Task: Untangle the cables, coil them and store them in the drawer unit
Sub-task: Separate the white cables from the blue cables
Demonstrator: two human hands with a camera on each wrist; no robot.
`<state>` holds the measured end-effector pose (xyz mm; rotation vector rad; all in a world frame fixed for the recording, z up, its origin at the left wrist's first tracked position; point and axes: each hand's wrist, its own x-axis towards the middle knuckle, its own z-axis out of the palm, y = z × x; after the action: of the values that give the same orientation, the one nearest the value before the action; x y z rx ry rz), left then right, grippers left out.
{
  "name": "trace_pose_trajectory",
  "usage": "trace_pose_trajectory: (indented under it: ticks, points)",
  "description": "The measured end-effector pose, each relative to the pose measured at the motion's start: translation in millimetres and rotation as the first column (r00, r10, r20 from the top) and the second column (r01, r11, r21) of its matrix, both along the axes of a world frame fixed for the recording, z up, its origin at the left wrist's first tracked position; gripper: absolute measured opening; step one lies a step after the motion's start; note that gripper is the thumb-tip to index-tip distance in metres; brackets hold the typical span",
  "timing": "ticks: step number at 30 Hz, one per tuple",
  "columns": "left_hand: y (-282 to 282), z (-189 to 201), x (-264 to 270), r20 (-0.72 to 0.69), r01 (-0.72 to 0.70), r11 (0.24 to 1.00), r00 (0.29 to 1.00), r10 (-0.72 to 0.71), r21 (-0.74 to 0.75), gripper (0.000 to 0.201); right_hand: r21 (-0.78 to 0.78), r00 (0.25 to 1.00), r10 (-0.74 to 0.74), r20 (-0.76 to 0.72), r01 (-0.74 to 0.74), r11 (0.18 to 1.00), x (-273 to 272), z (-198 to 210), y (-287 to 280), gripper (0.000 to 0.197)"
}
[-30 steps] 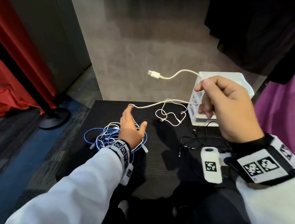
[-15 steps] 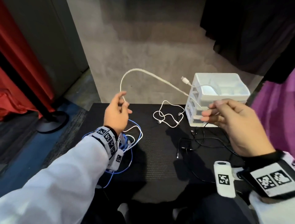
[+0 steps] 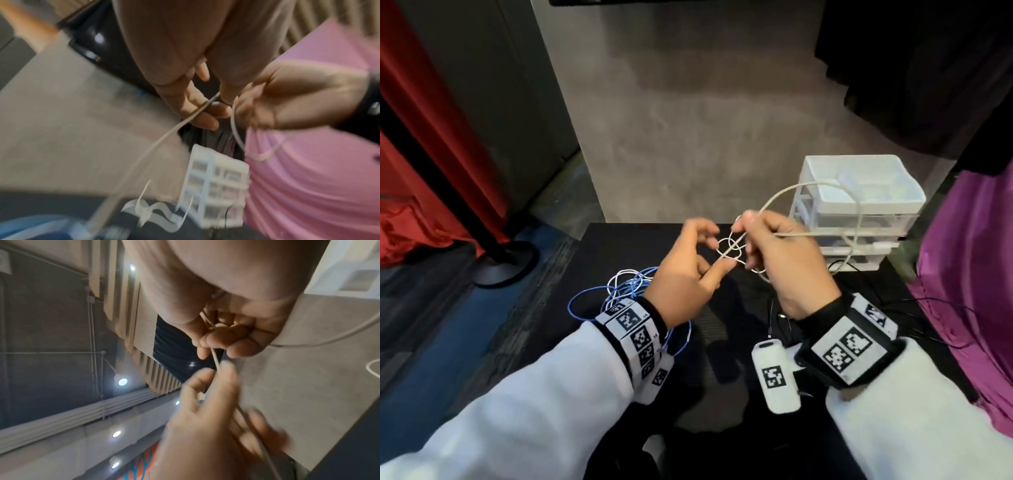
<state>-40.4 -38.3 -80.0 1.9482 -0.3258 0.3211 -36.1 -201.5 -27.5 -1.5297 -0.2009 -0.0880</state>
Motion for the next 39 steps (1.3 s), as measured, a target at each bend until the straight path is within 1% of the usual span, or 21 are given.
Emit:
trace_pose_trajectory:
  ticks: [2, 4, 6, 8, 10, 12, 14, 17, 19, 21, 22, 23, 24, 25, 27, 29, 31, 33, 35, 37, 39]
  points:
    - [22, -33, 3, -0.068, 0.071, 0.971, 0.996, -0.057, 0.227, 0.008, 0.096, 0.999, -0.031, 0.019, 0.029, 0.995, 8, 18, -15, 0.032]
    - [54, -64, 5, -0.169, 0.109, 0.915, 0.985, -0.046, 0.389, 0.021, 0.205, 0.995, -0.094, 0.019, 0.088, 0.975, 17, 44, -40, 0.035]
    - [87, -80, 7, -0.207, 0.054, 0.891, 0.977, 0.045, 0.451, 0.024, 0.268, 0.99, -0.144, 0.001, 0.139, 0.953, 26, 60, -69, 0.038]
    - [112, -82, 10, -0.18, -0.057, 0.896, 0.972, 0.151, 0.441, 0.025, 0.282, 0.982, -0.19, -0.025, 0.189, 0.94, 31, 57, -92, 0.039]
    - [121, -73, 10, -0.19, -0.183, 0.945, 0.952, 0.239, 0.272, 0.03, 0.218, 0.976, -0.212, -0.045, 0.217, 0.951, 34, 42, -100, 0.039]
    - [116, -60, 9, -0.227, -0.234, 0.966, 0.94, 0.254, 0.109, 0.03, 0.086, 0.98, -0.179, -0.09, 0.187, 0.979, 37, 21, -95, 0.039]
    - [104, -53, 8, -0.267, -0.173, 0.982, 0.945, 0.188, 0.079, 0.024, -0.067, 0.985, -0.092, -0.149, 0.082, 0.994, 38, 2, -79, 0.038]
    - [87, -61, 7, -0.304, -0.035, 0.984, 0.948, 0.088, 0.175, 0.019, -0.219, 0.984, 0.048, -0.169, -0.085, 0.972, 43, -7, -52, 0.036]
    - [81, -78, 4, -0.319, 0.033, 0.948, 0.945, 0.073, 0.317, 0.016, -0.278, 0.986, 0.108, -0.13, -0.14, 0.95, 54, 5, -38, 0.033]
    - [80, -105, 0, -0.364, 0.099, 0.877, 0.927, 0.09, 0.47, 0.016, -0.329, 0.99, 0.132, -0.058, -0.144, 0.933, 72, 28, -28, 0.032]
    - [81, -118, -3, -0.387, 0.136, 0.832, 0.917, 0.101, 0.538, 0.025, -0.364, 0.991, 0.13, -0.011, -0.125, 0.923, 84, 43, -26, 0.032]
    - [83, -130, -7, -0.402, 0.168, 0.795, 0.91, 0.102, 0.583, 0.04, -0.394, 0.992, 0.117, 0.046, -0.089, 0.915, 97, 60, -24, 0.033]
    - [85, -139, -10, -0.4, 0.18, 0.778, 0.912, 0.097, 0.601, 0.054, -0.408, 0.989, 0.093, 0.111, -0.04, 0.912, 110, 78, -23, 0.034]
    - [88, -147, -12, -0.39, 0.181, 0.782, 0.917, 0.086, 0.597, 0.064, -0.4, 0.982, 0.069, 0.177, 0.007, 0.916, 124, 95, -24, 0.034]
    - [91, -153, -14, -0.375, 0.163, 0.804, 0.924, 0.08, 0.572, 0.069, -0.335, 0.953, 0.075, 0.295, 0.03, 0.942, 147, 125, -26, 0.031]
    - [92, -153, -14, -0.388, 0.145, 0.837, 0.918, 0.085, 0.528, 0.07, -0.278, 0.917, 0.173, 0.359, -0.072, 0.958, 164, 144, -31, 0.024]
    - [92, -153, -14, -0.396, 0.141, 0.855, 0.915, 0.081, 0.499, 0.069, -0.271, 0.885, 0.297, 0.359, -0.205, 0.94, 177, 146, -35, 0.017]
    - [93, -155, -14, -0.372, 0.126, 0.861, 0.925, 0.078, 0.493, 0.065, -0.335, 0.888, 0.349, 0.298, -0.245, 0.91, 192, 124, -37, 0.016]
    - [93, -157, -16, -0.359, 0.126, 0.853, 0.93, 0.075, 0.506, 0.065, -0.448, 0.927, 0.346, 0.143, -0.251, 0.858, 211, 74, -40, 0.015]
    - [92, -157, -18, -0.343, 0.124, 0.848, 0.937, 0.072, 0.516, 0.065, -0.579, 0.941, 0.308, -0.136, -0.328, 0.746, 219, 9, -48, 0.013]
    - [92, -157, -20, -0.34, 0.12, 0.854, 0.938, 0.069, 0.506, 0.065, -0.718, 0.924, 0.124, -0.362, -0.361, 0.595, 218, -55, -61, 0.026]
